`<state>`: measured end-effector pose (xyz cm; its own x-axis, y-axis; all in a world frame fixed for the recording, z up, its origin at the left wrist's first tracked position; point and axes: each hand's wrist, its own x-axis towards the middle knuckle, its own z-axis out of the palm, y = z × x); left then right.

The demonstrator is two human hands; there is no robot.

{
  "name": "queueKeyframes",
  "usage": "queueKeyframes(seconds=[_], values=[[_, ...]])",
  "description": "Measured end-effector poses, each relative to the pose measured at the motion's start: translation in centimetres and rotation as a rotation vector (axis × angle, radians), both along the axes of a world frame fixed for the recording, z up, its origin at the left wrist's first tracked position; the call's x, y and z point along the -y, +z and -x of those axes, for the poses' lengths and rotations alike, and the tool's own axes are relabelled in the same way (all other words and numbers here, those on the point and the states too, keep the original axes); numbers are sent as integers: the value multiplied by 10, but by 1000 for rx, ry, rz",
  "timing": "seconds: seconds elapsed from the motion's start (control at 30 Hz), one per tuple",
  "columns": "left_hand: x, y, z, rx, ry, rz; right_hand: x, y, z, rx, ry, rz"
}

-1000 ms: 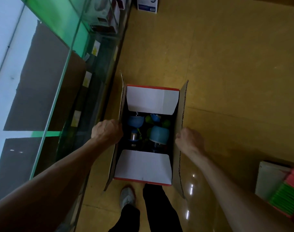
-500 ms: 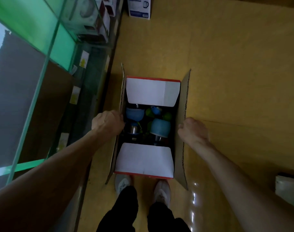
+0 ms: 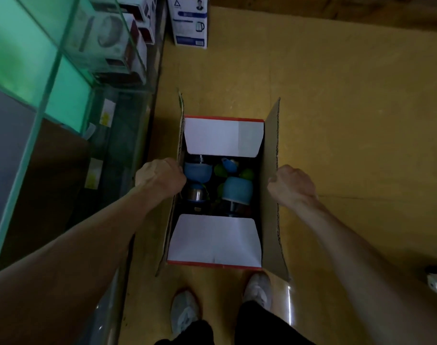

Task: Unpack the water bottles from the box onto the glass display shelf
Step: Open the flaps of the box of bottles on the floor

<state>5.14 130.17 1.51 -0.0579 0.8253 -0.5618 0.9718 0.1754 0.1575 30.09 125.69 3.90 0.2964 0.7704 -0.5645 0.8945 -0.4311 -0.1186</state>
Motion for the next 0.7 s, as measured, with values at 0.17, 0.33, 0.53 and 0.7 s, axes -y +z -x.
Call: queueKeyframes(seconds=[0.17, 0.33, 0.53, 0.7], values=[[-22, -11, -6, -21, -3, -35, -24, -17, -4, 8, 7, -51], [-36, -23, -16, -34, 18, -42, -44, -29, -10, -3, 79, -99], [-48, -23, -28, -65, 11, -83, -54, -42, -22, 12, 135, -131], [-41, -34, -29, -109, -24, -131, -50, -44, -26, 48, 197, -145]])
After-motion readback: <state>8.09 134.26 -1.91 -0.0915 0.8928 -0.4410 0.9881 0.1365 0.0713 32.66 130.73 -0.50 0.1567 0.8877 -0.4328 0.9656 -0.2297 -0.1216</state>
